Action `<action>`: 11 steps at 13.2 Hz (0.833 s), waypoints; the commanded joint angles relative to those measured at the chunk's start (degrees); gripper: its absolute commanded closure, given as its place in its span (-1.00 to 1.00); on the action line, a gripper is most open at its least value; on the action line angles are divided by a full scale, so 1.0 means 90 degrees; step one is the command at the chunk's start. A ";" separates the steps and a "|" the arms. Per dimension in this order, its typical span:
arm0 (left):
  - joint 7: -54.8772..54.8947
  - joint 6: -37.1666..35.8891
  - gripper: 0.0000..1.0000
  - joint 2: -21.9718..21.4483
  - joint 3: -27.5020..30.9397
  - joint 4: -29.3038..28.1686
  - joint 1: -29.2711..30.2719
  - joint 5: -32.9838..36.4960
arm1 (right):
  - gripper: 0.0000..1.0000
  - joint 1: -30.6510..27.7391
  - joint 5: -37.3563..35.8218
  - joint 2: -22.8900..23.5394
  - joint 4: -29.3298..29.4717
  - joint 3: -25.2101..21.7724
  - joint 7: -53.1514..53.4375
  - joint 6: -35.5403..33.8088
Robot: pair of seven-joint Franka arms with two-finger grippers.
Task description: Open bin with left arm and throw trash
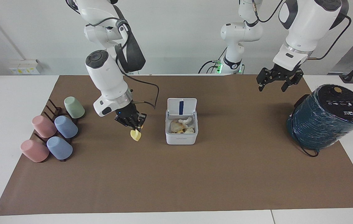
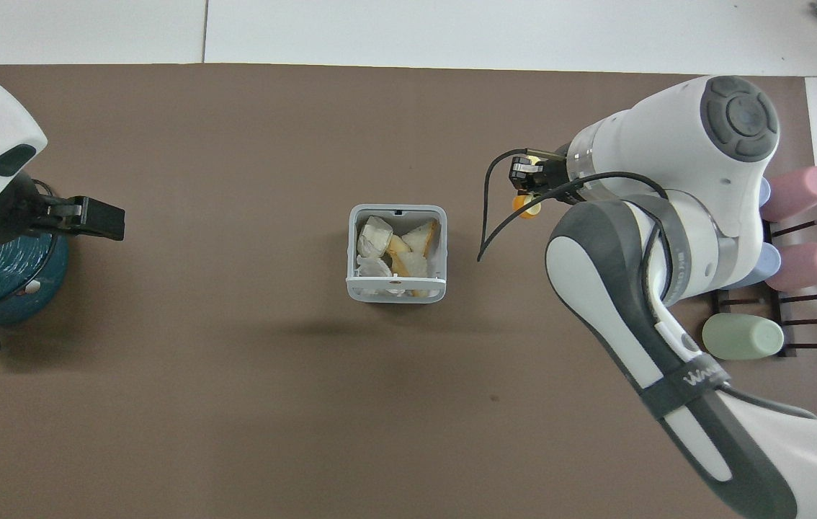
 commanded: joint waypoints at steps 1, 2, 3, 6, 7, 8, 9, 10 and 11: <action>0.0008 0.0157 -1.00 -0.0200 -0.0048 -0.0252 0.0116 -0.0099 | 1.00 0.0456 0.0487 0.0147 0.0102 0.0029 0.0773 0.0313; -0.0002 0.0167 -1.00 -0.0200 -0.0048 -0.0252 0.0116 -0.0080 | 1.00 0.0603 0.0673 0.0147 0.0093 0.0029 0.0988 0.0343; -0.0002 0.0177 -1.00 -0.0200 -0.0048 -0.0252 0.0116 -0.0070 | 1.00 0.0701 0.0810 0.0137 0.0083 0.0029 0.1184 0.0401; -0.0060 0.0196 -1.00 -0.0200 -0.0048 -0.0252 0.0116 -0.0070 | 1.00 0.1111 0.0958 0.0263 -0.0005 0.0029 0.1751 0.0694; -0.0051 0.0216 -1.00 -0.0200 -0.0048 -0.0252 0.0126 -0.0070 | 1.00 0.1122 0.0968 0.0273 -0.0073 0.0029 0.1820 0.0695; -0.0041 0.0216 -1.00 -0.0200 -0.0048 -0.0252 0.0126 -0.0070 | 1.00 0.1131 0.1007 0.0283 -0.0161 0.0029 0.1821 0.0695; -0.0031 0.0216 -1.00 -0.0200 -0.0048 -0.0261 0.0136 -0.0070 | 1.00 0.1228 0.1152 0.0283 -0.0220 0.0029 0.1821 0.0714; -0.0031 0.0235 -1.00 -0.0200 -0.0048 -0.0261 0.0136 -0.0070 | 1.00 0.1249 0.1202 0.0274 -0.0259 0.0029 0.1821 0.0714; -0.0021 0.0245 -1.00 -0.0200 -0.0048 -0.0271 0.0136 -0.0070 | 0.92 0.1249 0.1202 0.0264 -0.0288 0.0029 0.1821 0.0724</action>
